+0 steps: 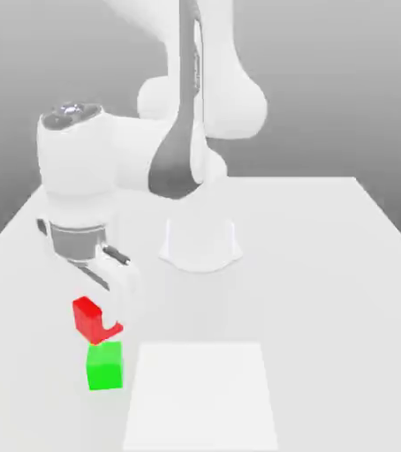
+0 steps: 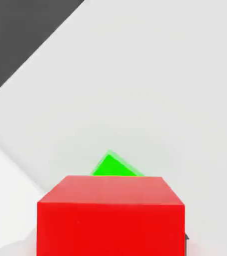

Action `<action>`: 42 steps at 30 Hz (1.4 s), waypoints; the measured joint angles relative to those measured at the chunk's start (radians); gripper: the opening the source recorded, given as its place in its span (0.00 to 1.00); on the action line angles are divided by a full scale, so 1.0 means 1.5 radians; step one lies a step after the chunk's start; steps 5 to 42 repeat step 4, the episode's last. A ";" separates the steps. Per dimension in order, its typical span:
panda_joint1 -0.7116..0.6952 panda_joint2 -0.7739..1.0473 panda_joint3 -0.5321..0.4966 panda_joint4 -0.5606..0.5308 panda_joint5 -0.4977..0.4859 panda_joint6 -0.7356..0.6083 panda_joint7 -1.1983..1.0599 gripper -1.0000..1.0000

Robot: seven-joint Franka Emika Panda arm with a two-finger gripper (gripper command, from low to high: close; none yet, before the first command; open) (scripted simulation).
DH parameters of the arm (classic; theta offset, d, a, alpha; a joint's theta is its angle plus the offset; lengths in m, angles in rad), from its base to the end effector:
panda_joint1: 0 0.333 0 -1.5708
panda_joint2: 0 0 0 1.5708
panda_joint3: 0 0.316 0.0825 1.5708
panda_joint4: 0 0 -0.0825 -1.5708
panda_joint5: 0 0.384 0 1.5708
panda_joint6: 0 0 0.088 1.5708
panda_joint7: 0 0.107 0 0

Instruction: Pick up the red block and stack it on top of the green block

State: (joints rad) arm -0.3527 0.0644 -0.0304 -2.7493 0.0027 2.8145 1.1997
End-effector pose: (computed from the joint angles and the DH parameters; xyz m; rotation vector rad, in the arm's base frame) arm 0.3639 -0.1471 0.1991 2.2048 -2.2370 0.0019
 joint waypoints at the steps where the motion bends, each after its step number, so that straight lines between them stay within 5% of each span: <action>1: 0.000 0.024 0.001 0.001 0.002 0.023 -0.001 0.00; 2: -0.001 0.036 0.003 0.001 0.004 0.035 -0.003 1.00; 42: -0.001 0.036 0.003 0.001 0.004 0.035 -0.003 1.00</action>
